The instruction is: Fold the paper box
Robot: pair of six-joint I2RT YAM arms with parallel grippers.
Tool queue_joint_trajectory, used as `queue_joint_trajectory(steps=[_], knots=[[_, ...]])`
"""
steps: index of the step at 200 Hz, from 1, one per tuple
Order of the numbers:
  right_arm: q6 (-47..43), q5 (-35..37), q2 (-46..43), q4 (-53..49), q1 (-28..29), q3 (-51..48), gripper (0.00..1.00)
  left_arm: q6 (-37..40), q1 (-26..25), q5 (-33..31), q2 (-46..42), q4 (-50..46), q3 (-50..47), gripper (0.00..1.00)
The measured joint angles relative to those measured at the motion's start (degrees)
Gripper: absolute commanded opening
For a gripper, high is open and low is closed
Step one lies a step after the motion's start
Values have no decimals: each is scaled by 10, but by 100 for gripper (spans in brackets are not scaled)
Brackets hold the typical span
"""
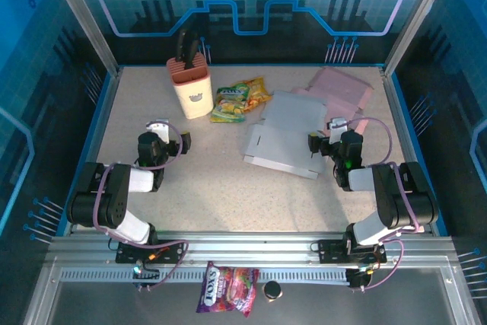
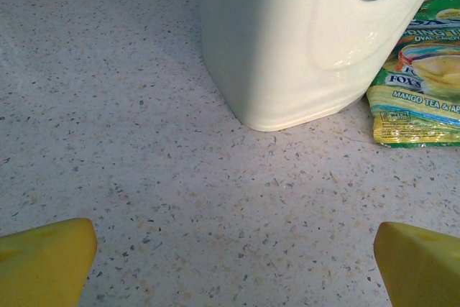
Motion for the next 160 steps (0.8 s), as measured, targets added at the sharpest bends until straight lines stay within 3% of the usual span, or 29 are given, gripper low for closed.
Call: queue_joint_trajectory(steps=[103, 136, 160], knots=[[0, 5, 0, 36, 5, -7, 100, -2, 0, -1, 1, 14, 3, 99], [-11, 76, 0, 159, 48, -93, 100, -2, -18, -32, -22, 50, -33, 99], [-35, 146, -18, 189, 94, -120, 100, 5, -54, -60, -82, 35, -51, 99]])
